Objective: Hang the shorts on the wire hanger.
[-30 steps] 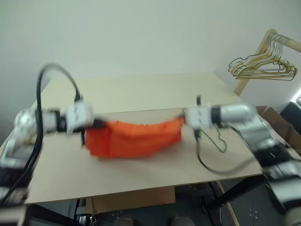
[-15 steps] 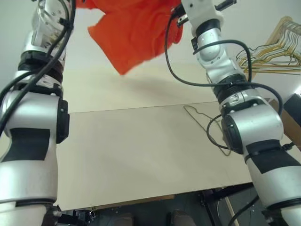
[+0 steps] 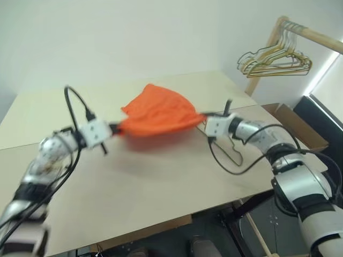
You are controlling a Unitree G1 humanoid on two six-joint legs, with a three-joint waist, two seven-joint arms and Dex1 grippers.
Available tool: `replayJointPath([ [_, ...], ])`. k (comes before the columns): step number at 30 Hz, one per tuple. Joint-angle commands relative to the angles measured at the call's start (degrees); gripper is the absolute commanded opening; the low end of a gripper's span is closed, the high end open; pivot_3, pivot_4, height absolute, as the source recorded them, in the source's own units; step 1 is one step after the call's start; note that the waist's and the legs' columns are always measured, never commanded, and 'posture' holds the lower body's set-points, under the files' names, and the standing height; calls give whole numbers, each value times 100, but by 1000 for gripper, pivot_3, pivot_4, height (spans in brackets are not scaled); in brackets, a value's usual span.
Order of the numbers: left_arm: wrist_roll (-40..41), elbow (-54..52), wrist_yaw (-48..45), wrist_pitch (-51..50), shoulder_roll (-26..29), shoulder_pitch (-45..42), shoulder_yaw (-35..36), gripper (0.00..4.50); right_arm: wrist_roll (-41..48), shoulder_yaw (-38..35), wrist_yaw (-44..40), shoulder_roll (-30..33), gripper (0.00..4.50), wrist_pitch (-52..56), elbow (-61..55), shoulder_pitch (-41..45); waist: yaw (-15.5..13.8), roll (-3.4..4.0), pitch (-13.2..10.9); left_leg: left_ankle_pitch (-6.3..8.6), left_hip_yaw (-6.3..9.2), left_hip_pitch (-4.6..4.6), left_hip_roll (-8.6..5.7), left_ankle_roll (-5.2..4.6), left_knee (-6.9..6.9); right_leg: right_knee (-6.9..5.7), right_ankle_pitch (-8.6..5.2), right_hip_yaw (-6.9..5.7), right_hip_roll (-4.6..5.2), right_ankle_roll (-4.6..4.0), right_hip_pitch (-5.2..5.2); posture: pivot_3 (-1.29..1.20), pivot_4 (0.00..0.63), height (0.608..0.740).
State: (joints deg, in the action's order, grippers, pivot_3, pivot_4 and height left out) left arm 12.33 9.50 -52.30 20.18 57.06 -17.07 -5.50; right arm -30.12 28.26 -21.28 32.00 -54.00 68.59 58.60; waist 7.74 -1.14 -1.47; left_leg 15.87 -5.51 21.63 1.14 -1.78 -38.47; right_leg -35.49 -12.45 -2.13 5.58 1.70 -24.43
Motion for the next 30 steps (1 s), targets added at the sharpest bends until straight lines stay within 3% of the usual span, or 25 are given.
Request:
replayJointPath([
  [1,515,-1313,-705,-747,803,763,661,0,29,110,-638,116,18,-470,-460,-64,-92,7,-5,3,-2,-3,5,-6,-25,-21,0,3,0,-2,2,85,0,740],
  [6,658,-2469,-1671,-1293,1699,2358,1425,0,-87,252,-1134,302,18,-517,-783,-370,-366,10,-9,47,-37,-76,-8,-89,-55,-56,4,44,25,-18,49,87,0,740],
  [13,658,-4244,-1829,-2355,1518,3930,2193,0,-316,398,-1283,771,18,-703,-1428,-823,-673,11,-10,34,-70,-143,-8,-101,-54,-59,-5,71,29,-44,102,80,0,740],
  [23,358,-4408,-1855,-2455,1277,3990,1954,0,65,110,-1632,1581,18,-419,-2890,-1846,-697,11,-10,37,-82,-145,-8,-103,-54,-58,-21,80,27,-64,105,63,0,740],
  [26,375,-4382,-1940,-2431,1251,4016,1930,634,295,61,-1843,1862,854,-338,-3355,-2169,-697,12,-10,39,-82,-146,-7,-105,-54,-57,-22,82,26,-65,105,55,0,740],
  [30,508,-4361,-2370,-2302,1254,4160,2201,1897,901,-51,-2311,2209,2226,-53,-4155,-2711,-690,9,-9,44,-85,-146,-6,-114,-54,-54,-26,80,29,-63,106,48,0,740],
])
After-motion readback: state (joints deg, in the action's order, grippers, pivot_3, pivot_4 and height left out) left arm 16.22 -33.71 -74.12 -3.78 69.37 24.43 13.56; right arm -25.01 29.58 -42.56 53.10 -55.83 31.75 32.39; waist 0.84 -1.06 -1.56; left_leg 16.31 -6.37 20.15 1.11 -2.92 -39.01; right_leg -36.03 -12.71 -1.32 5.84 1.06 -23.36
